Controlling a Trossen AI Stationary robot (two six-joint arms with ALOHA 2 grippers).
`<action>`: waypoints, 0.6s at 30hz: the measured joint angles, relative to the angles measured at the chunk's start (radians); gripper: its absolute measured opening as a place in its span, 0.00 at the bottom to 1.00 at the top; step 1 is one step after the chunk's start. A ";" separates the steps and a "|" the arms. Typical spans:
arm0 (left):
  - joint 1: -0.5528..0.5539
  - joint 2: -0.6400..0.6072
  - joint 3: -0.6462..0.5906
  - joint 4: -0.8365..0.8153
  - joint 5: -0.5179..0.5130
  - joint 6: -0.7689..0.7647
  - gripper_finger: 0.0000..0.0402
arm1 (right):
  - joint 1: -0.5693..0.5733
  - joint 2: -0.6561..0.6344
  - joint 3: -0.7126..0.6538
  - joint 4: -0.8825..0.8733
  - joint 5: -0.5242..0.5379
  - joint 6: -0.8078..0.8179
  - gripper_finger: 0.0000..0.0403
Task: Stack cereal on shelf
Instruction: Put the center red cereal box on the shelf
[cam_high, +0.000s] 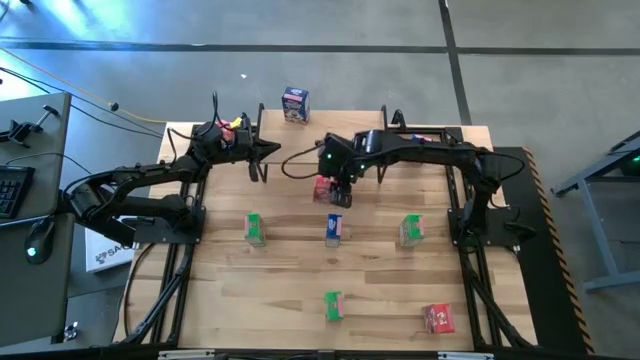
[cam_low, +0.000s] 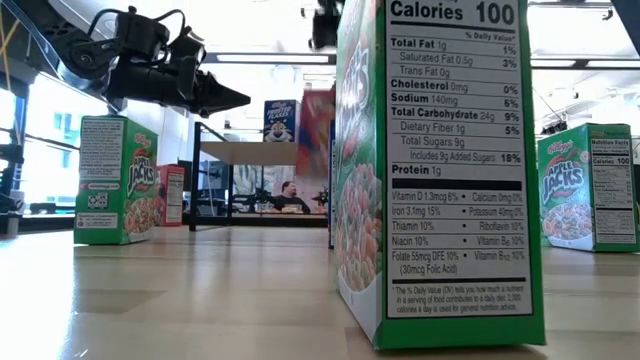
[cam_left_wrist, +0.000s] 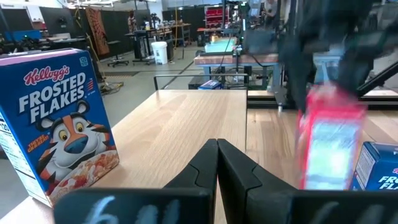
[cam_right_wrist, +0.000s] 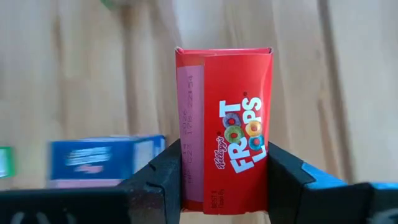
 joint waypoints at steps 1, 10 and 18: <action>0.000 0.000 0.000 0.000 0.000 0.000 0.00 | 0.000 0.000 0.039 -0.020 -0.015 -0.014 0.37; 0.000 0.000 0.000 0.000 -0.003 0.002 0.00 | -0.070 -0.002 0.284 -0.087 0.094 -0.187 0.37; 0.000 0.000 0.000 0.000 -0.003 0.001 0.00 | -0.256 0.010 0.288 -0.044 0.108 -0.320 0.36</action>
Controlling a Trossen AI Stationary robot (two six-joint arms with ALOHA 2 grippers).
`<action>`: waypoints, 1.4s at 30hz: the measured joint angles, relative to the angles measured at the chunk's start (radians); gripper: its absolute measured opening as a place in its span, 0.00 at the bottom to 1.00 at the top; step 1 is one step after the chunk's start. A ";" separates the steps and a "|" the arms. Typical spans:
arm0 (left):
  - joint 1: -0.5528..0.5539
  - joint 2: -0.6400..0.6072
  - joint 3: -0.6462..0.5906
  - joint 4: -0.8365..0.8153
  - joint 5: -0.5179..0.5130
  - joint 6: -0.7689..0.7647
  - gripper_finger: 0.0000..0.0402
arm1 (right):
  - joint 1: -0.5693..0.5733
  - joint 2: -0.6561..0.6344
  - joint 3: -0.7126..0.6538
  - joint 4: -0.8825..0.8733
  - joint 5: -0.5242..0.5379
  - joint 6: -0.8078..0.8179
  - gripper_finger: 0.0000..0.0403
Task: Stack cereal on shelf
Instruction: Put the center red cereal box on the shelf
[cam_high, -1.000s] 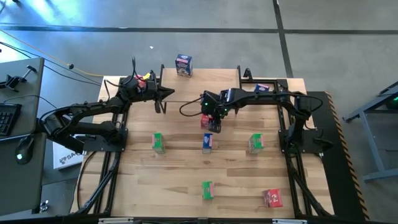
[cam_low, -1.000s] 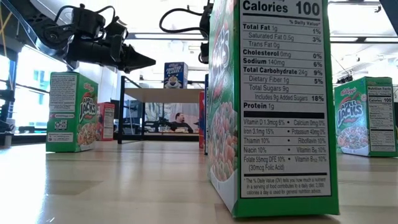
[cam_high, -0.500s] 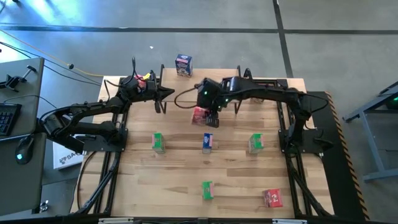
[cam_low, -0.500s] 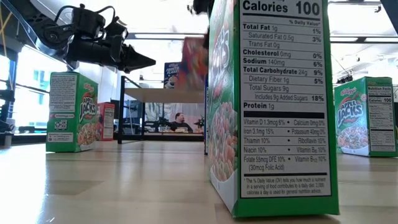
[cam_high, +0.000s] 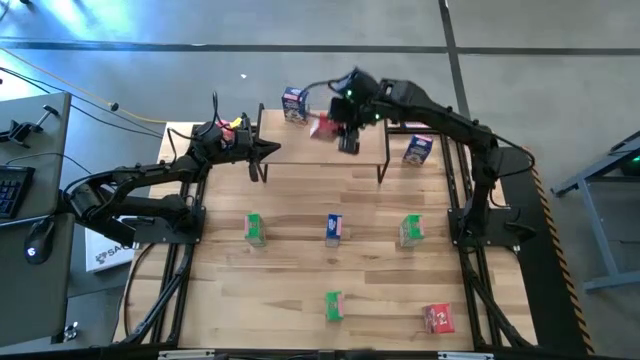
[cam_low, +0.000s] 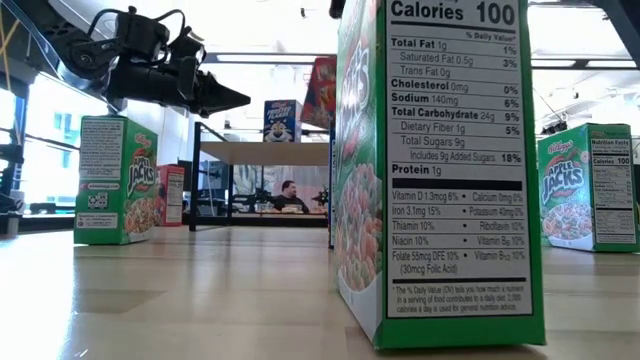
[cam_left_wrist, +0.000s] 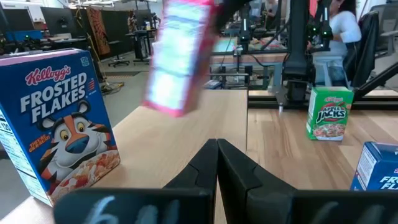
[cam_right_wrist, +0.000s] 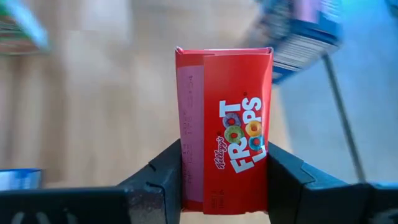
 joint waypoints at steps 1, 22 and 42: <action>0.000 0.000 0.000 0.000 0.000 0.000 0.00 | -0.019 0.004 -0.001 0.005 0.000 -0.016 0.36; 0.000 0.000 0.000 0.000 0.000 0.000 0.00 | -0.109 0.076 -0.001 0.078 0.003 -0.092 0.45; 0.000 0.000 0.000 0.000 0.000 -0.009 0.00 | -0.110 0.076 -0.001 0.220 0.065 -0.099 0.49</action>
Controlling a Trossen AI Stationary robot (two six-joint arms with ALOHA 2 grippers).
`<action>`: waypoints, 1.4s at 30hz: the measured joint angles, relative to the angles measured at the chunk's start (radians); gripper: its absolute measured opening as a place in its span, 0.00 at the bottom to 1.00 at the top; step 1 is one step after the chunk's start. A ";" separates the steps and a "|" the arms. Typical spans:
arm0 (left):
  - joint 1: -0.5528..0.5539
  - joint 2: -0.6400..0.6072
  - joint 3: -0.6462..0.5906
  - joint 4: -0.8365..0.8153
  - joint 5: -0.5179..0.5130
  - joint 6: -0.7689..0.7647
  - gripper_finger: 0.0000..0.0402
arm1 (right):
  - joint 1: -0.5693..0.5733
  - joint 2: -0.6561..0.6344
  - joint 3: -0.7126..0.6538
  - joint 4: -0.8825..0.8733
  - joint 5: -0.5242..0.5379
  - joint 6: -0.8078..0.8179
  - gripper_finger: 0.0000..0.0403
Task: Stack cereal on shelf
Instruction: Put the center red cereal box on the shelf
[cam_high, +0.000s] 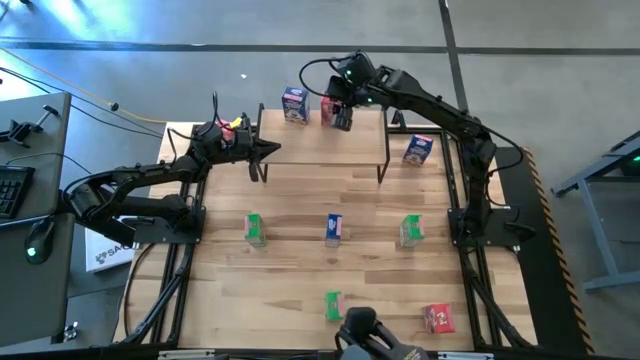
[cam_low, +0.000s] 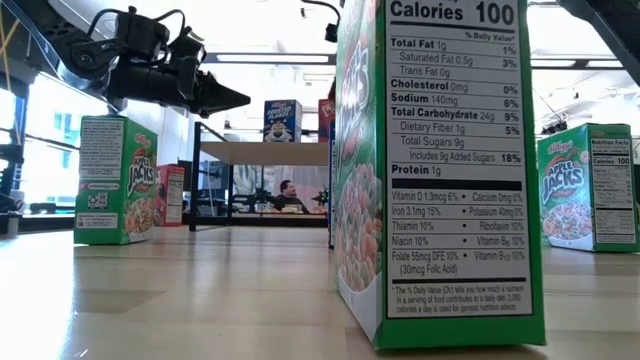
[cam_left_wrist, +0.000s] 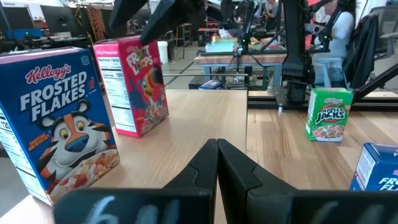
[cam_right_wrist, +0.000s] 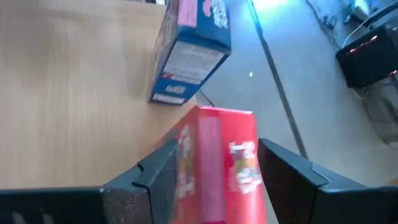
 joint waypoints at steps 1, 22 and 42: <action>0.000 0.000 0.000 0.000 0.000 0.000 0.00 | 0.000 0.000 0.000 0.006 0.000 -0.001 0.49; 0.000 0.000 0.000 -0.001 0.000 -0.017 0.00 | -0.022 -0.001 0.073 -0.424 -0.018 0.238 0.05; 0.000 0.000 0.000 0.000 0.000 -0.018 0.00 | -0.054 0.000 -0.230 0.037 -0.026 0.291 0.00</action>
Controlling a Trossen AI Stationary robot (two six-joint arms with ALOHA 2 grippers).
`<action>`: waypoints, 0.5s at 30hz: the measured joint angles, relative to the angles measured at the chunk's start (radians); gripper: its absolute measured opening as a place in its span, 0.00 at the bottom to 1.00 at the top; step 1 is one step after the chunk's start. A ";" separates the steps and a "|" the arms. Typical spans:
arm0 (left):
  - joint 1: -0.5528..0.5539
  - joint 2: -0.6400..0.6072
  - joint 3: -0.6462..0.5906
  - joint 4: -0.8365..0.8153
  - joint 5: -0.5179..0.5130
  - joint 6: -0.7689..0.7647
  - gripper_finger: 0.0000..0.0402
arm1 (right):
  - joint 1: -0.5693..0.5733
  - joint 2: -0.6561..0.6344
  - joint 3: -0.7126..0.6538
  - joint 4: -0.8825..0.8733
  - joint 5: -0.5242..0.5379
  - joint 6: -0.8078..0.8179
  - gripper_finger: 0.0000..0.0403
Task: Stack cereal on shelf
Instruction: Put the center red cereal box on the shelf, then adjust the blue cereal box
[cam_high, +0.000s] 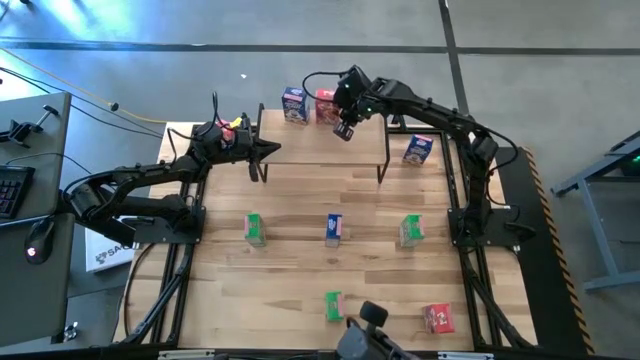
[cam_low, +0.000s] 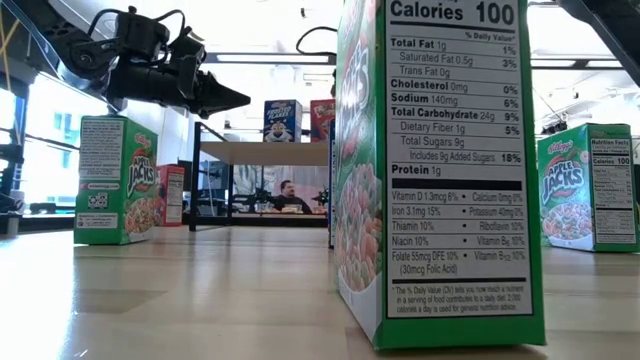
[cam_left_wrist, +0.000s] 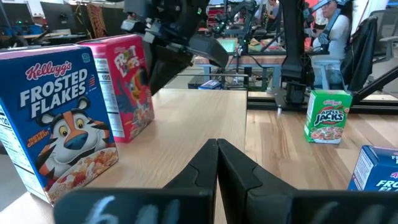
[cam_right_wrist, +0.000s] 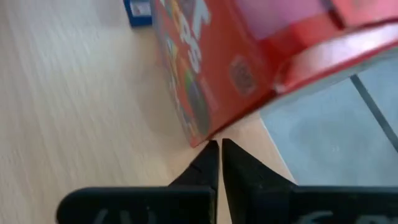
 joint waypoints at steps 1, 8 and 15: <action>0.000 0.000 0.000 0.000 0.000 0.000 0.00 | -0.001 0.000 0.000 0.006 0.000 0.000 0.00; -0.006 0.000 0.006 -0.007 -0.004 -0.021 0.00 | 0.000 -0.021 0.000 -0.014 0.007 -0.059 0.00; -0.049 0.032 0.202 -0.290 -0.186 0.032 0.00 | 0.008 -0.116 0.000 -0.058 -0.001 -0.109 0.00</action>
